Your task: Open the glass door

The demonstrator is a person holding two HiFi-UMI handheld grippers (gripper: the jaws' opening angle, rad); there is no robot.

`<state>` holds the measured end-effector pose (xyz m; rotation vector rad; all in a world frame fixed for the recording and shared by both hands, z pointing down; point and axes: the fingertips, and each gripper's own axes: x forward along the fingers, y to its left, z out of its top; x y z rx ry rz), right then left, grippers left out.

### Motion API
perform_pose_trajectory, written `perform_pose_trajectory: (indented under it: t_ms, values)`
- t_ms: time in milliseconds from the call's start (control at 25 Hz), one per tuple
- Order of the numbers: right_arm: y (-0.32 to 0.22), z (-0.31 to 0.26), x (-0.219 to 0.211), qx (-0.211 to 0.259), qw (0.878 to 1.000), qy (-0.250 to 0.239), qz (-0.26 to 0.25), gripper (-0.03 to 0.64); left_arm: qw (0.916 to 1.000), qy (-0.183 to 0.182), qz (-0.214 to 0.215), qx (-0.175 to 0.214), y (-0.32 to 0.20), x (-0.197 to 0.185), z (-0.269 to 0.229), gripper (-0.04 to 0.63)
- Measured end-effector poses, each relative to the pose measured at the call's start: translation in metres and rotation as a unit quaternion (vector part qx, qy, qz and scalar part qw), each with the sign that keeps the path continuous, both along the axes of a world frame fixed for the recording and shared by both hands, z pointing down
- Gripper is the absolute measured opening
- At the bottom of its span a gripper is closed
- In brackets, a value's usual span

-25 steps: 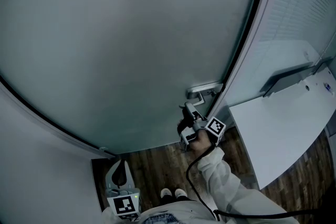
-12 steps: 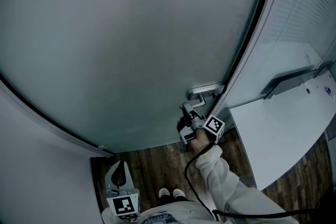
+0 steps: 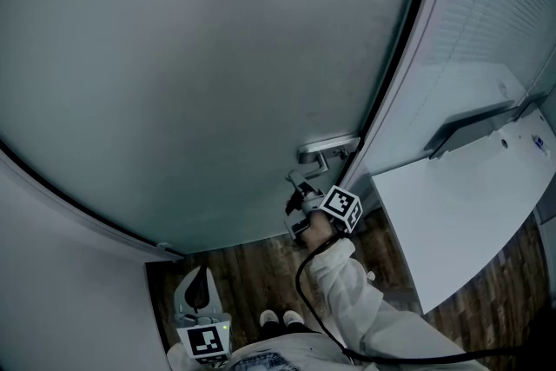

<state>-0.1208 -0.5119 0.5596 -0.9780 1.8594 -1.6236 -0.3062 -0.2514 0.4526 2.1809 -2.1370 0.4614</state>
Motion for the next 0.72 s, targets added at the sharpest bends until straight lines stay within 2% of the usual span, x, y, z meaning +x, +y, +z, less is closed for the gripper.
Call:
perform_pose_trajectory:
  t_ms: [280, 400, 720]
  values:
    - [0.001, 0.009, 0.002, 0.014, 1.0, -0.002, -0.007, 0.115, 0.9999, -0.005, 0.007, -0.007, -0.001, 0.002, 0.002, 0.003]
    - [0.003, 0.008, 0.002, 0.019, 1.0, 0.001, -0.003, 0.114, 1.0, -0.005, 0.008, 0.001, -0.004, 0.005, -0.009, 0.003]
    - [0.016, 0.006, 0.006, 0.035, 0.999, 0.006, -0.011, 0.114, 0.9997, -0.007, 0.012, -0.022, 0.007, 0.007, 0.012, 0.002]
